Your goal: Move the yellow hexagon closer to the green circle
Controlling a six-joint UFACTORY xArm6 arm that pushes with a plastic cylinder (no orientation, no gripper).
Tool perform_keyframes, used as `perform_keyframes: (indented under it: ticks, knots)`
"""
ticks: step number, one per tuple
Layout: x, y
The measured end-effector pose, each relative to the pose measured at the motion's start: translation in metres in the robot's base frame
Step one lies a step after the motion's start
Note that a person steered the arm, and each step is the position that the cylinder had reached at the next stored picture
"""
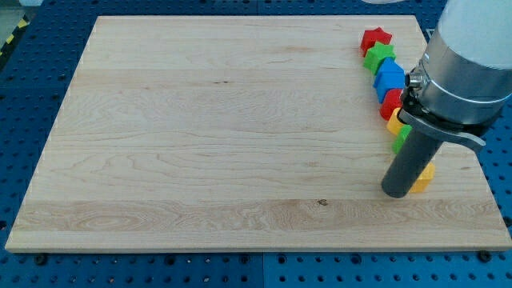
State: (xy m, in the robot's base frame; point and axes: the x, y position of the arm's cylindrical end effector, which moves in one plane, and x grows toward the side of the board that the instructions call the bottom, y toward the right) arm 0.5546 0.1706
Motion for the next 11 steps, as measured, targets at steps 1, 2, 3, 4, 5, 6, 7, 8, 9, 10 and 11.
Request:
perform_keyframes:
  ticks: [1,2,3,4,5,6,7,8,9,10,11]
  knots:
    - [0.0,0.0]
    - [0.016,0.0]
    - [0.029,0.006]
    - [0.03,0.013]
    - [0.024,0.016]
    - [0.015,0.017]
    - [0.008,0.017]
    - [0.005,0.017]
    - [0.005,0.017]
    - [0.005,0.024]
    - [0.005,0.028]
